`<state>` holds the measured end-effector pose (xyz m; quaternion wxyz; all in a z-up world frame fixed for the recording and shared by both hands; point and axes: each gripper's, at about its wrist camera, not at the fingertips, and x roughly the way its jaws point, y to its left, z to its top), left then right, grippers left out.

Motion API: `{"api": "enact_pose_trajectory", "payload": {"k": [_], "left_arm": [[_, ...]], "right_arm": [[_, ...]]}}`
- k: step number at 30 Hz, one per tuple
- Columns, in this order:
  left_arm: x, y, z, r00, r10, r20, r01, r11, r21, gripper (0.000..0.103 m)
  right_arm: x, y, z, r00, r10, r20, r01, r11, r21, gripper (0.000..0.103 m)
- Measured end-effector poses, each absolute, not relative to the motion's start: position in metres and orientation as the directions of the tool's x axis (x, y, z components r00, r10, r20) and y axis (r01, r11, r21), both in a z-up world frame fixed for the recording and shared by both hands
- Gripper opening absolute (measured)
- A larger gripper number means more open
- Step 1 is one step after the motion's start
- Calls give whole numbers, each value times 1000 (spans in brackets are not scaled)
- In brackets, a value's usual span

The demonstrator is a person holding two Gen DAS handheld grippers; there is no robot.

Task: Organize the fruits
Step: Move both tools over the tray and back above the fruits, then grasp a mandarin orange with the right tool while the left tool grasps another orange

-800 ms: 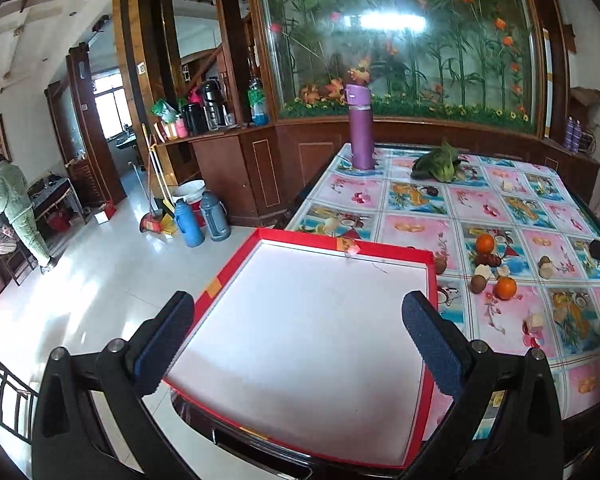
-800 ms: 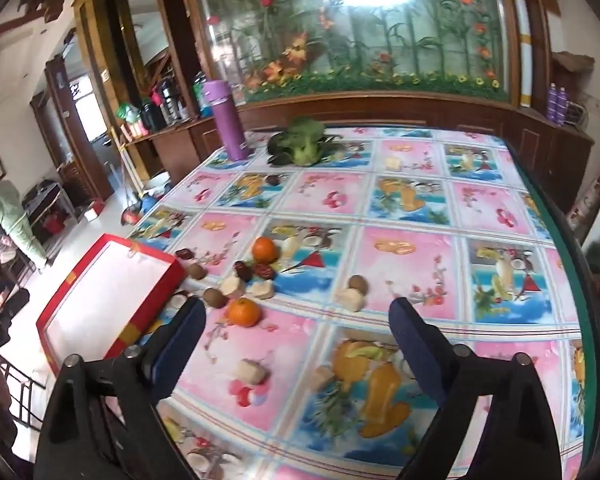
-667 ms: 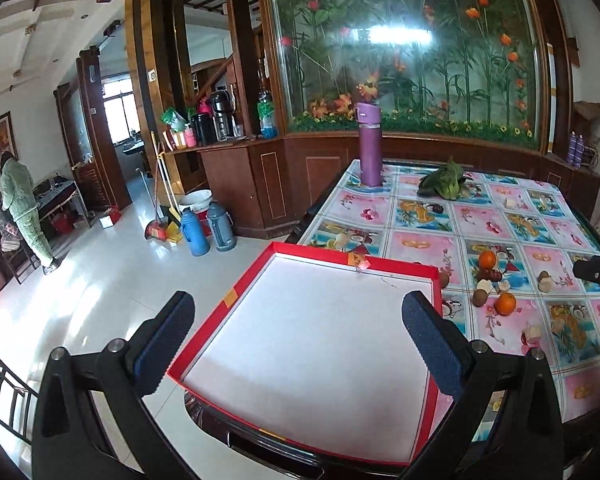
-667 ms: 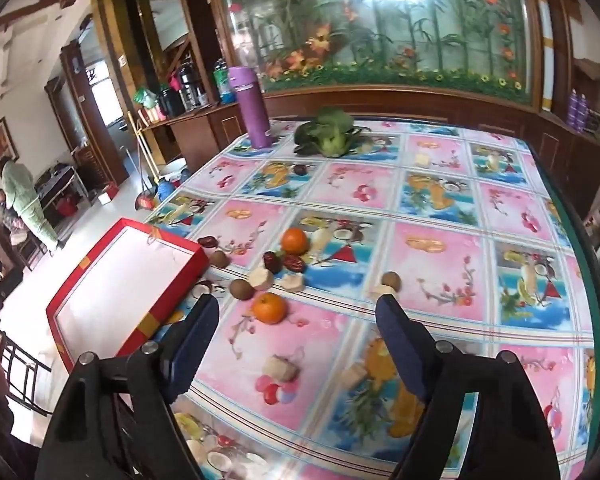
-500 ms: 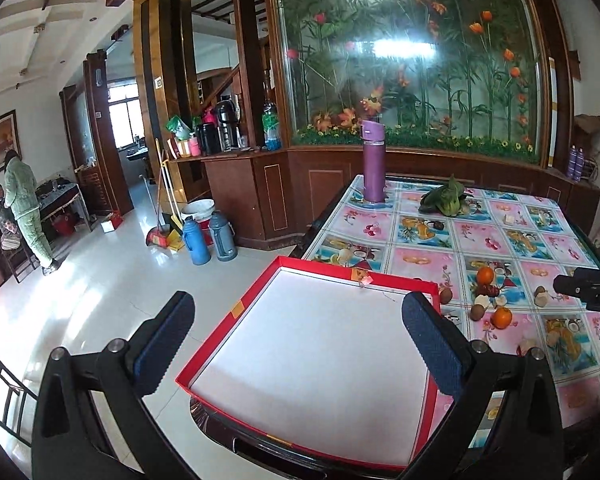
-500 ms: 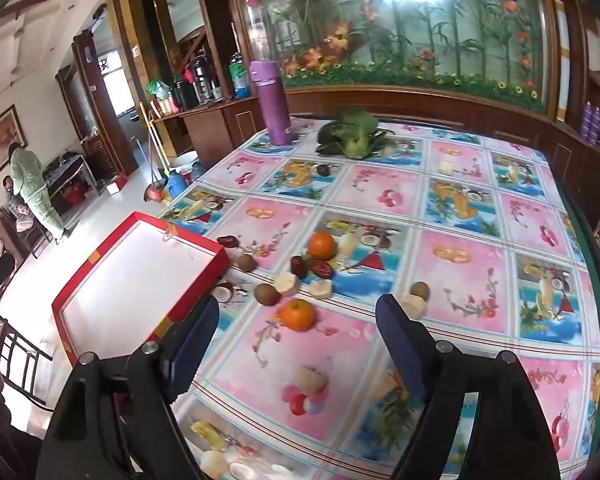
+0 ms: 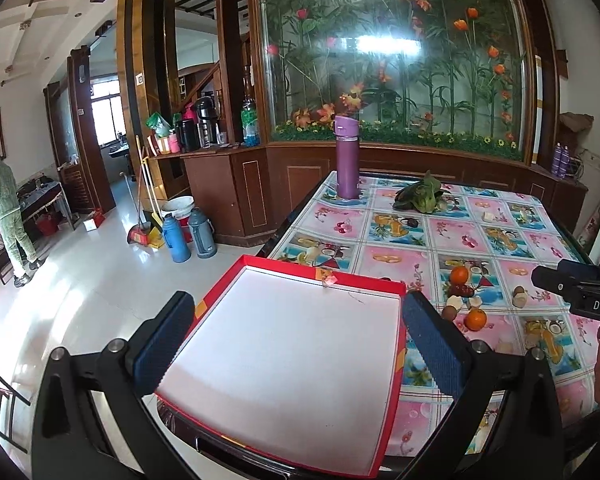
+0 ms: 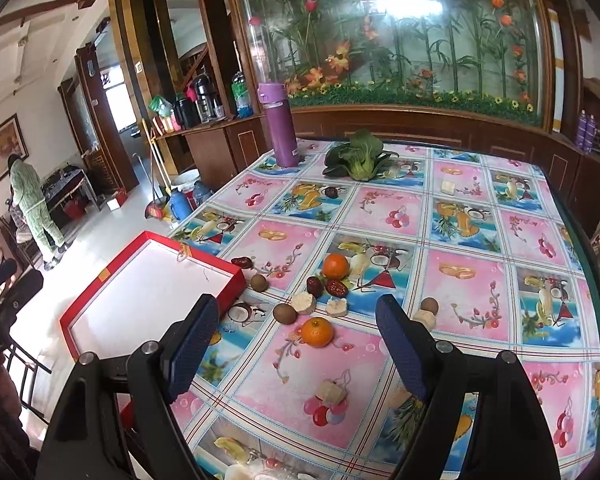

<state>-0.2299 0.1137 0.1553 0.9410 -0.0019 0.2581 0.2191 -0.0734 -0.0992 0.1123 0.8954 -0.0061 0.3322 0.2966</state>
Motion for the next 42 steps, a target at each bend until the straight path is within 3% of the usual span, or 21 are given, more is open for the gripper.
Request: {"api": "enact_pose_trajectory", "payload": {"k": [19,37,42], "left_arm": [[-202,103,147,762,386,-520,-391,914,107,103],[-19,87,74,641,310,-702,-215,951,224,103],[29,79,71,622,216,-752,-107,976,191,103]], "right_arm": [[-77,-99,109,609,533,-588,-523,827,207,81],[-14,-93,35,496,491,-716,-508,833,220,80],[0,-83,15,403,519,-754,-525,806,274,56]]}}
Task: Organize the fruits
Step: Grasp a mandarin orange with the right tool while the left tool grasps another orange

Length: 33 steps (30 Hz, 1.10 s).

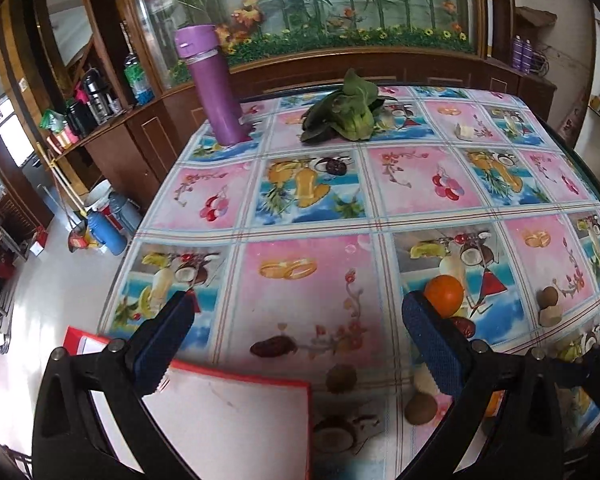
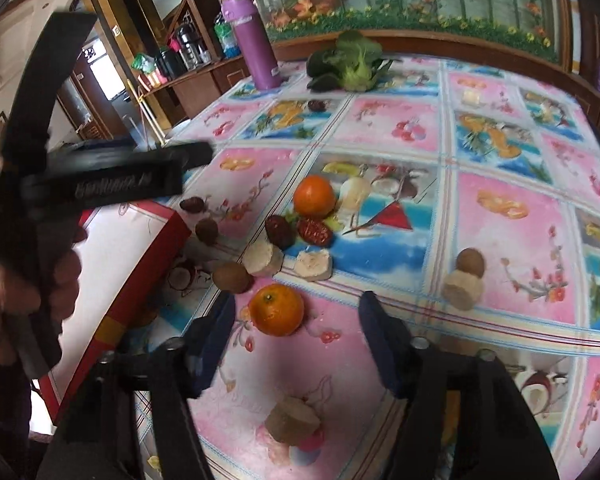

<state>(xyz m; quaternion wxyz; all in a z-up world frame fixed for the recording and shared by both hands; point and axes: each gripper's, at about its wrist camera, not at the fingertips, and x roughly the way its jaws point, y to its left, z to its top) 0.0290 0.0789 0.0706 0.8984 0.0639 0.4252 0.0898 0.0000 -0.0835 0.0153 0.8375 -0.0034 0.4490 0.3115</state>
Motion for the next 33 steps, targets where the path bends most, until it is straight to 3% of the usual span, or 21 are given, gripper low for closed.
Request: {"api": "enact_pose_trajectory", "payload": {"k": [2,6,15,26,33], "left_arm": [[43,73,69,610,176,-772,-64,983,174,103],[64,59,59,564,95,-820,28,991,134,103],[80,36,31,488,57,-871,100,988,120,103],[81,23,12,448,17,-894,129,988,84,102],[89,24,2,418,-13,-909,111,993,37,81]], "right_arm": [[2,-79,12,401,514,-758,-528,806,267,56],[2,-69,6,348,529,-774,-555,781,285,44],[1,-63,1,341,524,-780,-571,775,271,31],[-4,-92,0,322,575,-753,-547,762,348,30],[-4,-101,0,325,590,-739,-539,758,368,30]]}}
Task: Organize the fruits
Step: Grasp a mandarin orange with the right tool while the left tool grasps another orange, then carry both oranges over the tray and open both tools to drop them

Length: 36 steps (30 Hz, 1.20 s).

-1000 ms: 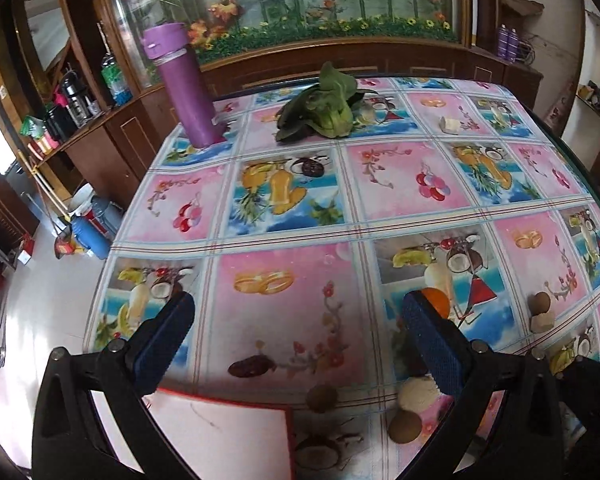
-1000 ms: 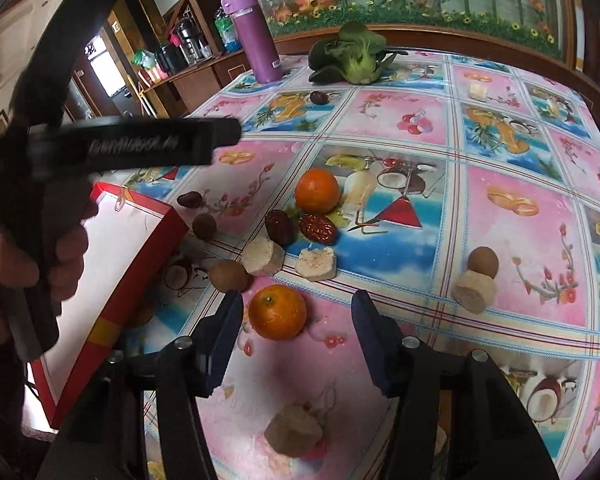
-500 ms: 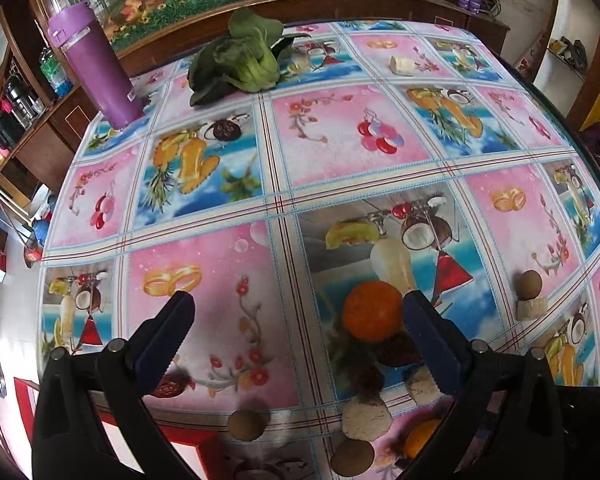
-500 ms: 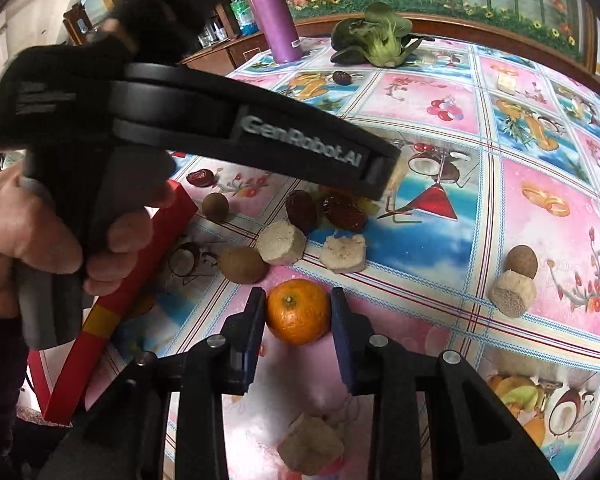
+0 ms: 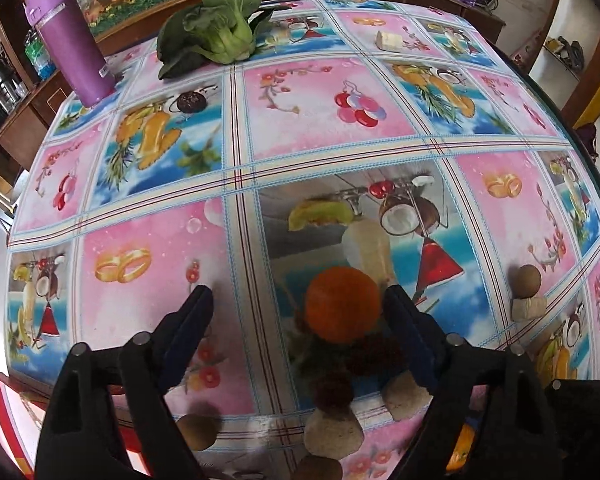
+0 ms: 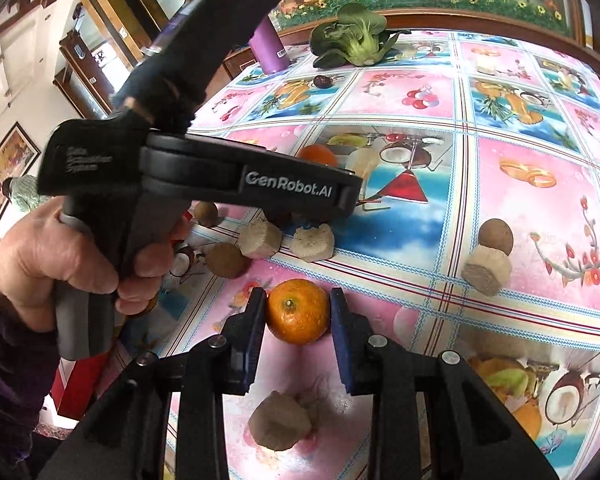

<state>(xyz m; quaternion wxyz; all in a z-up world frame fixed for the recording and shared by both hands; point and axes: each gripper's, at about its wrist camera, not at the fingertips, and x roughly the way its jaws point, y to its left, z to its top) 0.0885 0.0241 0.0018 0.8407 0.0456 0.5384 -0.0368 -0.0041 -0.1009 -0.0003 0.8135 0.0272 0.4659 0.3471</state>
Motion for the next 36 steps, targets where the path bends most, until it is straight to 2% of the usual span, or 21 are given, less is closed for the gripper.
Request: {"api": "enact_pose_trajectory", "payload": {"k": [5,7,11,18,25,32,36], "left_arm": [[90,23,5,426,-48,-903,112,994,1,64],[90,21,7,428,-67,-901,117,993,-18,51],[89,18,10,429,-92,-898,126,991,-41,36],[77,28,20,460,-113,-881,112,991,-68,34],[49,61,52,531,-113,-840,69,994,-90,34],[-24,122,99,608,5,-794,-31,999,-18,34],[-81,166,105,603,90,-792,-117,993,23,34]], "right_arm": [[-7,-102,1,332,591,-735,-538,759,367,30],[-4,-101,1,335,589,-735,-538,760,364,30],[-5,-101,3,344,586,-733,-536,764,360,30],[-13,-103,13,373,581,-724,-528,774,349,30],[-25,-102,33,413,574,-707,-525,784,330,30],[-50,-57,56,379,624,-683,-616,721,317,30],[-69,-13,60,315,665,-677,-683,654,325,30]]}}
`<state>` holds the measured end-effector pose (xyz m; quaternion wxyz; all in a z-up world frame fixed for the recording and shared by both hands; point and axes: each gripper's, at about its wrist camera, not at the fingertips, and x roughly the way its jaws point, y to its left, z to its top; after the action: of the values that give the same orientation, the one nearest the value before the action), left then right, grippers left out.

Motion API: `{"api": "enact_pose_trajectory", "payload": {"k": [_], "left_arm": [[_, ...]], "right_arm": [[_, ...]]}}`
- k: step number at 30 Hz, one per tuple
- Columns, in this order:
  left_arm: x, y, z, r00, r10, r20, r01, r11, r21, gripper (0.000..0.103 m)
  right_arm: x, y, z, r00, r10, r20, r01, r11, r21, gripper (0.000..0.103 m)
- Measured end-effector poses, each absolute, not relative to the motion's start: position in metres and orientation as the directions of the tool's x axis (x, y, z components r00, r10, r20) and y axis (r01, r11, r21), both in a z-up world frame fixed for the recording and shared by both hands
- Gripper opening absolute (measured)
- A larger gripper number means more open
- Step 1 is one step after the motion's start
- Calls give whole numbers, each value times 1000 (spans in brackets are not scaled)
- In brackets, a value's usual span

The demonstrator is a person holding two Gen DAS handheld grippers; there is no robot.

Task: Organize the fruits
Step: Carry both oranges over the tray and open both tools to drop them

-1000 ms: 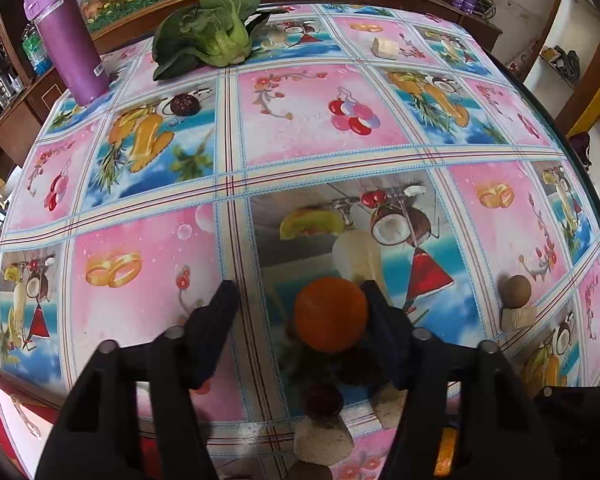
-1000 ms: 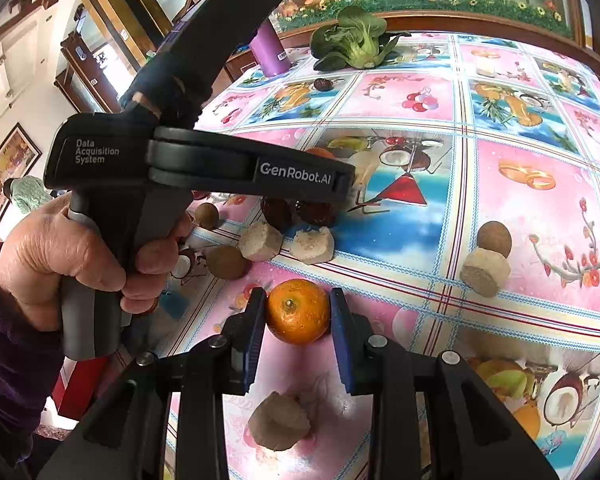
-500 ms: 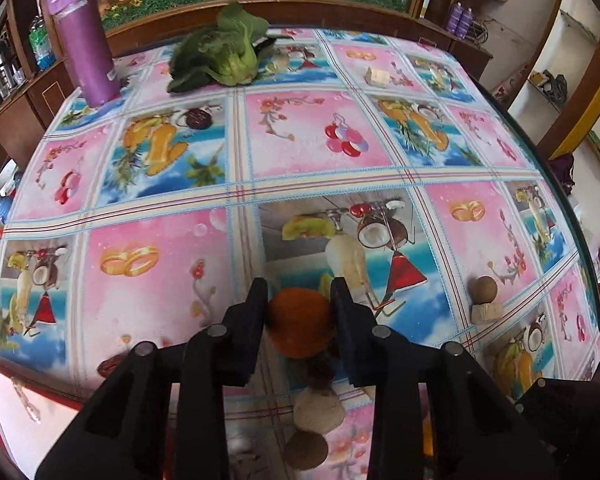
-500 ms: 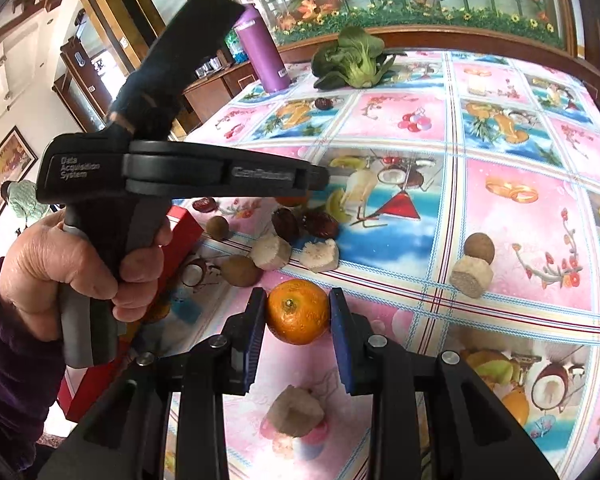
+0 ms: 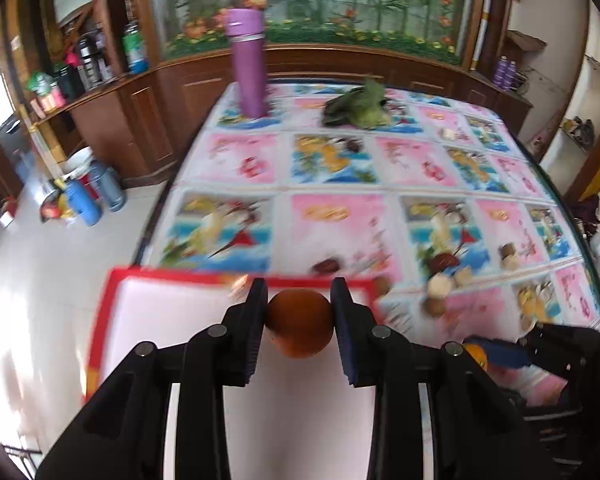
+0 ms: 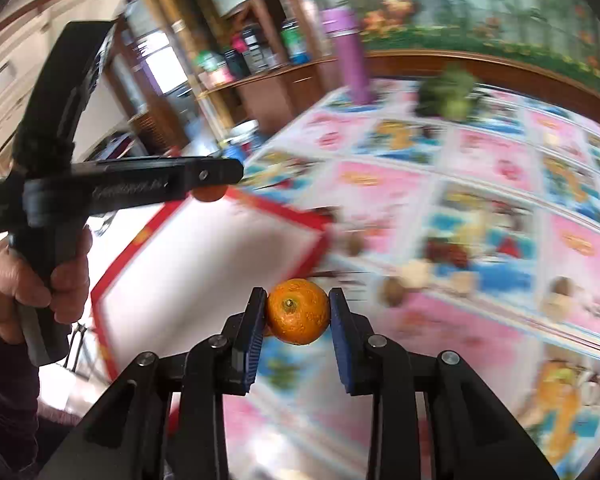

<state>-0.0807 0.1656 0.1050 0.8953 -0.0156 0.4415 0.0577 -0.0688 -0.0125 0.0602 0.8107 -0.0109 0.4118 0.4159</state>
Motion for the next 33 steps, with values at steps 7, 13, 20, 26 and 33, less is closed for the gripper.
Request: {"api": "enact_pose_trajectory", "payload": {"k": [7,13,20,26,33], "left_arm": [[-158,219,72,519,176,-836,-251,967,47,34],[-190,226,46,483,190,-855,-295,954,45,34],[-197,223,34,464,220,-858,-318,945,70,38],[-209,185,65,578,293,-761,-287,947,146,69],[-200,85,85,696,111,-709,-49,993,107,76]], "right_arm": [[-103,56,48,203,683,-702,-765,558,321,30],[-121,81,26,166,628,-760,-782,553,286,30],[-126,86,19,149,587,-796,-765,578,284,33],[-126,40,46,230,649,-725,-749,594,295,37],[-111,-88,64,470,580,-665,-641,743,195,37]]}}
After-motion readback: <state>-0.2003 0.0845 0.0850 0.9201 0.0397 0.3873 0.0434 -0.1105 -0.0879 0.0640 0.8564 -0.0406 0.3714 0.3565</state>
